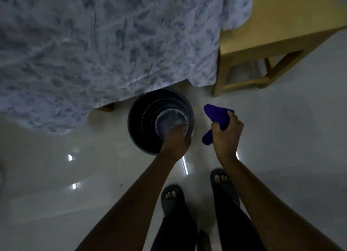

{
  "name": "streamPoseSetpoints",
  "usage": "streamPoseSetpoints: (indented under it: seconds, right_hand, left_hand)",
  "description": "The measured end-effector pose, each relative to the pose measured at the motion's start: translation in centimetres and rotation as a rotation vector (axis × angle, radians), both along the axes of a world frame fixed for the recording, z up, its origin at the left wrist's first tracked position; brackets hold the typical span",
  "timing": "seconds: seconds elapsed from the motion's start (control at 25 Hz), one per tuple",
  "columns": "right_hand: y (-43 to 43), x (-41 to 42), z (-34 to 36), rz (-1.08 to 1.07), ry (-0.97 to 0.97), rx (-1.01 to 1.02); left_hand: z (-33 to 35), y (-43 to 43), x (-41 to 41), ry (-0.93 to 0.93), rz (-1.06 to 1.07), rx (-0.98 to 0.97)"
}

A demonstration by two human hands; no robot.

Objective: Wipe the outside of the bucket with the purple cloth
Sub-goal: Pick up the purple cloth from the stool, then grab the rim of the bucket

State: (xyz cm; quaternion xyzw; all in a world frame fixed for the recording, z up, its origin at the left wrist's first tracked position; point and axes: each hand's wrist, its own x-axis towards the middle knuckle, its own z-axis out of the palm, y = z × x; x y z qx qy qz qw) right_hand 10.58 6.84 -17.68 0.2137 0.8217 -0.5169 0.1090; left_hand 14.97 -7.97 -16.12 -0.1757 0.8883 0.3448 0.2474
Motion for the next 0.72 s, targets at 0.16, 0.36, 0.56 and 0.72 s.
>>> streamPoseSetpoints:
  seconds: [0.16, 0.36, 0.56, 0.72]
  right_hand:
    - [-1.0, 3.0, -3.9, 0.101, -0.056, -0.040]
    - [-0.4, 2.9, -7.1, 0.239, 0.002, -0.009]
    - [0.2, 2.0, -7.1, 0.294, 0.019, 0.028]
    - [0.6, 3.7, -5.5, 0.415, 0.096, 0.028]
  left_hand:
    - [-4.7, -1.4, 3.6, 0.062, -0.008, 0.006]
    - [-8.5, -1.9, 5.4, 0.139, 0.011, -0.046]
    - [-10.7, -1.6, 6.0, 0.027, -0.195, -0.398]
    - [-7.4, -3.0, 6.2, 0.143, -0.111, -0.385]
